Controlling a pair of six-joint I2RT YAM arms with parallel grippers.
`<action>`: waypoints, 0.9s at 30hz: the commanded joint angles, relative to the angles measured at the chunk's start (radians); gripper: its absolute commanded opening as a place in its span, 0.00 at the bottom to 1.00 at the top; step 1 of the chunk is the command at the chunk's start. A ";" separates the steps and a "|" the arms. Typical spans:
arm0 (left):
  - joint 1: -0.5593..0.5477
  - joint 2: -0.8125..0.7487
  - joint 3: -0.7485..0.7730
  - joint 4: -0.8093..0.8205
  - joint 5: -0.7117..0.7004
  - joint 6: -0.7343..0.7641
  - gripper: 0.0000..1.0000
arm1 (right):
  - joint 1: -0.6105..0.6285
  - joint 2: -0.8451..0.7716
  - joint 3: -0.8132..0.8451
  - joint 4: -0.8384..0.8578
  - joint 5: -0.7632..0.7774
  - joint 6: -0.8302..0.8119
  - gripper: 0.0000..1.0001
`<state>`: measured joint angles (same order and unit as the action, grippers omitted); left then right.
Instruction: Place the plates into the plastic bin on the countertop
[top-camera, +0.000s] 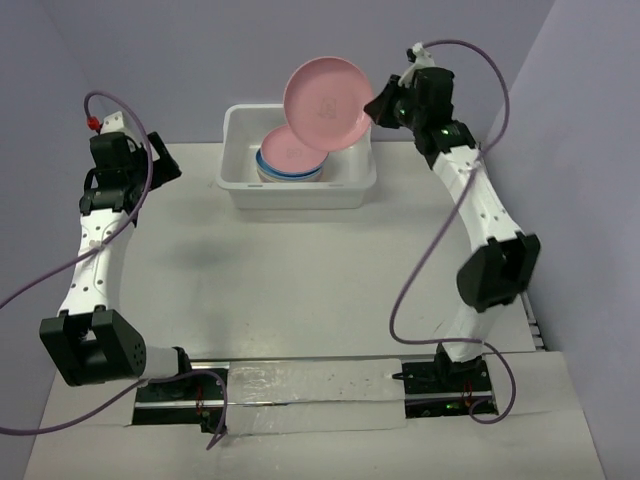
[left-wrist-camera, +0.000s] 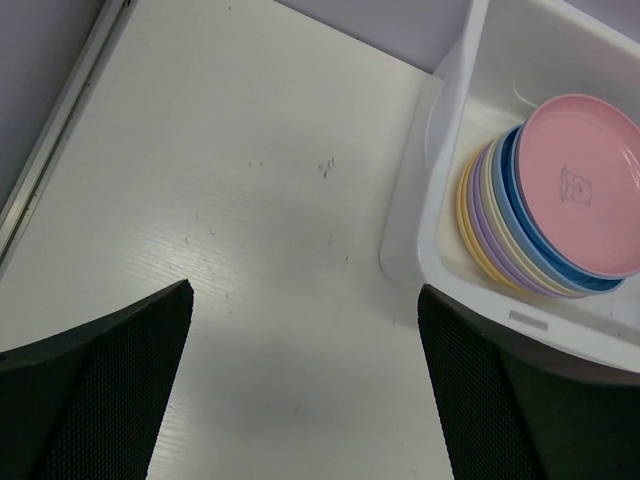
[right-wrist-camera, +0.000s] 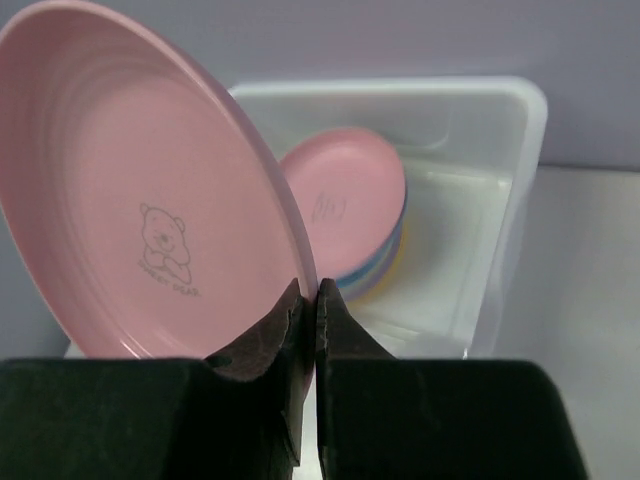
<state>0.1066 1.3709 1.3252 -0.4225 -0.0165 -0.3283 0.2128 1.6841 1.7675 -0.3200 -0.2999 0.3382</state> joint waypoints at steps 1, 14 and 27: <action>0.005 -0.059 -0.049 0.068 -0.018 -0.006 0.99 | 0.047 0.286 0.274 -0.001 0.139 0.115 0.00; 0.024 -0.082 -0.161 0.065 -0.064 0.003 0.99 | 0.169 0.664 0.541 0.168 0.377 0.086 0.00; 0.028 -0.016 -0.138 0.040 -0.056 -0.010 0.99 | 0.180 0.719 0.439 0.129 0.384 0.108 0.40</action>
<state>0.1276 1.3401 1.1561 -0.3928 -0.0750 -0.3298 0.3985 2.4119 2.2236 -0.2315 0.0636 0.4289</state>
